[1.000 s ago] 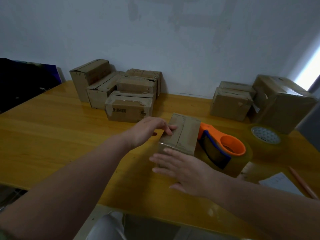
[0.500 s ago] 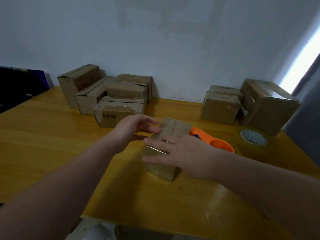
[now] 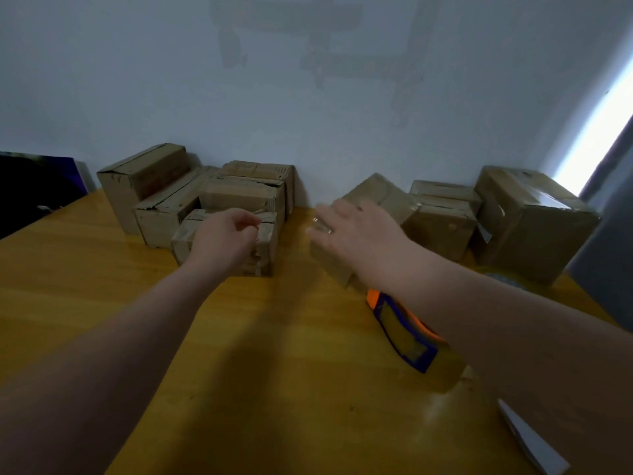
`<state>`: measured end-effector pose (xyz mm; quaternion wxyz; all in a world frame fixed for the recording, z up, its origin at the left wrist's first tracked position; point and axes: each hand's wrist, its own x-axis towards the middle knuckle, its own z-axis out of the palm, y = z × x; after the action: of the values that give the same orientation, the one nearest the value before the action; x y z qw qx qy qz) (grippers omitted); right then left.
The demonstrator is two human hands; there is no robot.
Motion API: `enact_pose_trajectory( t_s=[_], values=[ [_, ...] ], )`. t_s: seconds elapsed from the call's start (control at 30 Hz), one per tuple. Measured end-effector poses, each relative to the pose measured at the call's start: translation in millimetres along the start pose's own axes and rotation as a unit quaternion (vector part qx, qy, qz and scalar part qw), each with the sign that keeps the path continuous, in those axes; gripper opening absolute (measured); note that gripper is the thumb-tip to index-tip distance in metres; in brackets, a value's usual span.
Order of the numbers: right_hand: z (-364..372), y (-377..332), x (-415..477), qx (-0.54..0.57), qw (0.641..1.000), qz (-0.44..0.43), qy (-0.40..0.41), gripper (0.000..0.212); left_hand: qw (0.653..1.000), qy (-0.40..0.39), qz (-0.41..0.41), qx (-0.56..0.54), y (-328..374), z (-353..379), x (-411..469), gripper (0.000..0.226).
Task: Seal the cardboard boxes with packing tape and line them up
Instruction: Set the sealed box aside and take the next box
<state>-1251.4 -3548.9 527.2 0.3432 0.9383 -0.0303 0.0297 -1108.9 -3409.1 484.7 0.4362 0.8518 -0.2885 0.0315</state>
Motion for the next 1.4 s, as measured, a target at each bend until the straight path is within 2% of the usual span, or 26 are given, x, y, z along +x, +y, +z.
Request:
enact_pose_trajectory(
  t_s=[0.17,0.33,0.6,0.77,0.97,1.13,1.4],
  values=[
    [32,42,12,0.016,0.985,0.149,-0.083,0.073,0.996,-0.058,0.031,0.052,11,17,14,0.030],
    [69,58,16,0.040,0.962,0.208,-0.169,0.063,0.992,-0.088,0.049,0.071,13,36,23,0.031],
    [110,67,30,-0.008,0.943,0.205,-0.261,0.045,0.988,-0.117,0.050,0.086,0,60,41,0.032],
    [125,70,44,-0.076,0.935,0.159,-0.307,0.056,0.984,-0.112,0.066,0.122,-5,67,51,0.031],
    [144,66,66,-0.115,0.915,0.165,-0.348,0.063,0.975,-0.124,0.085,0.164,-5,73,60,0.032],
    [169,68,62,-0.159,0.904,0.185,-0.351,0.077,0.964,-0.126,0.108,0.209,-11,75,68,0.033],
    [175,77,45,-0.169,0.898,0.195,-0.355,0.078,0.950,-0.120,0.146,0.248,-12,75,68,0.034]
  ],
)
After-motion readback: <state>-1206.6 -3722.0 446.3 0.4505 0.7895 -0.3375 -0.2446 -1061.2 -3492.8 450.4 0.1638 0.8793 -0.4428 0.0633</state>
